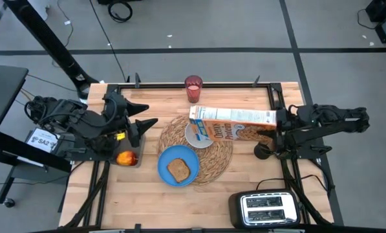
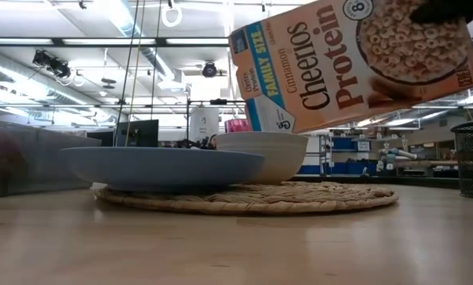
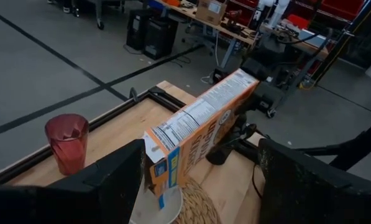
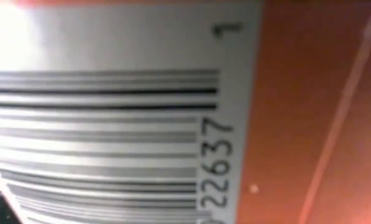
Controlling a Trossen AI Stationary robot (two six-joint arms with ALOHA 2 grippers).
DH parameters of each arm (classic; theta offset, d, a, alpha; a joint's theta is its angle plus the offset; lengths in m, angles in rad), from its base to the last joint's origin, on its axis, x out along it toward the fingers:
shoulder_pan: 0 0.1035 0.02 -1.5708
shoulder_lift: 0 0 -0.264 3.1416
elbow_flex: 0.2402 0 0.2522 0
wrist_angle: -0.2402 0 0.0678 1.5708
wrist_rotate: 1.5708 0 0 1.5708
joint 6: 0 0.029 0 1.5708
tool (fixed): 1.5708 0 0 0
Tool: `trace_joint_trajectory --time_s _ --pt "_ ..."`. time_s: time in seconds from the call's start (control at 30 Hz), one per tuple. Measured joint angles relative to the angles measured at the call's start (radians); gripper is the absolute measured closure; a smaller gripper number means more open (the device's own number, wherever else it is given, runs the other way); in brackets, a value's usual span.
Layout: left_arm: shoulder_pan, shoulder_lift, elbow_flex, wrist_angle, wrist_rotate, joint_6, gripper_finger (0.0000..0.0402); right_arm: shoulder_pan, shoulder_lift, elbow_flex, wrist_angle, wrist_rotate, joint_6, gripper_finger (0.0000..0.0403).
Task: Arrange a breakfast setting
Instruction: Pour the cereal from the cereal box into the bowl
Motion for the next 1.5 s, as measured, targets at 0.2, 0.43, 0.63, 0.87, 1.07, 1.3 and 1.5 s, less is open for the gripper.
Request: trace_joint_trajectory --time_s 0.2,0.43,0.63,0.87,1.07,1.3,1.5 --pt "0.000 0.000 0.000 -0.020 0.003 -0.001 0.0086 0.000 0.093 0.081 -0.059 -0.001 -0.031 0.0129" --pt "0.000 -0.002 0.000 -0.045 0.017 -0.015 0.0086 0.000 0.172 0.165 -0.099 -0.010 -0.064 0.0129" --pt "0.000 -0.006 0.000 -0.149 0.103 -0.071 0.0086 0.000 0.207 0.202 -0.112 -0.019 -0.089 0.0129" --pt "0.000 -0.007 0.000 -0.196 0.114 -0.098 0.0086 -0.001 0.228 0.232 -0.110 -0.022 -0.108 0.0129" --pt "0.000 -0.012 0.000 -0.237 0.143 -0.090 0.0086 -0.001 0.230 0.232 -0.121 -0.042 -0.104 0.0129" --pt "0.000 -0.014 0.000 -0.247 0.194 -0.045 0.0086 -0.012 0.242 0.232 -0.115 -0.052 -0.118 0.0129" --pt "0.000 -0.014 0.000 -0.278 0.196 -0.069 0.0086 -0.023 0.250 0.242 -0.122 -0.052 -0.108 0.0129"
